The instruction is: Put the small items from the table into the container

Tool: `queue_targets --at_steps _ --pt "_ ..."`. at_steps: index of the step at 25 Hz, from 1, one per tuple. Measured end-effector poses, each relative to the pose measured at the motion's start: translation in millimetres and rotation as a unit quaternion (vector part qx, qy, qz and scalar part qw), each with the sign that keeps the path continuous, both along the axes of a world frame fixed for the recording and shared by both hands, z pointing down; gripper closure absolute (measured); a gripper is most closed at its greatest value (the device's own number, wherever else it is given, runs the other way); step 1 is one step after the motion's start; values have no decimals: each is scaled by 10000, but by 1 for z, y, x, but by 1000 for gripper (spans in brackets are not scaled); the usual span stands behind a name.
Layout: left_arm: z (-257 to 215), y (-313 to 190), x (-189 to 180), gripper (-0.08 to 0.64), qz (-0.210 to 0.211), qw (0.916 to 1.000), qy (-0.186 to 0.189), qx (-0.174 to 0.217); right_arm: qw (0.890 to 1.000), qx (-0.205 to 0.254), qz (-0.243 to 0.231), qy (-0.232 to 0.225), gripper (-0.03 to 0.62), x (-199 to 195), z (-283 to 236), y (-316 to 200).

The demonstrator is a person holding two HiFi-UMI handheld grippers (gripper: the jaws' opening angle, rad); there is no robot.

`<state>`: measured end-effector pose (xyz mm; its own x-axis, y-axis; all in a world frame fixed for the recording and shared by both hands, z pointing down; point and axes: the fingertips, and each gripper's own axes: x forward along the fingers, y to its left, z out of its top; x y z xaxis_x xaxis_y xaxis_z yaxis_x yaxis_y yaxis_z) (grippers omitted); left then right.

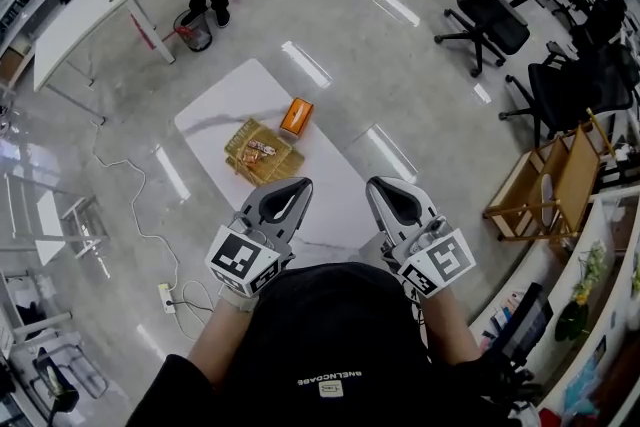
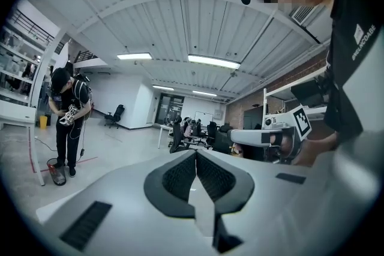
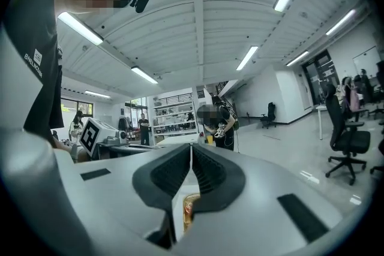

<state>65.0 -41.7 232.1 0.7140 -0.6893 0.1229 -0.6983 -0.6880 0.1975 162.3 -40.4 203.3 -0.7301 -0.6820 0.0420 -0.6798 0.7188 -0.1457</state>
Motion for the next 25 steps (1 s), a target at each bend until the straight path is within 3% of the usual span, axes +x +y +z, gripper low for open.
queue_targets --at_steps 20,25 --pt "9 -11 2 552 -95 9997 -125 -212 9992 -381 -71 -78 571 3 18 -17" --pt "9 5 -8 552 -165 9995 -129 -220 9990 -424 -128 -66 571 -6 21 -2"
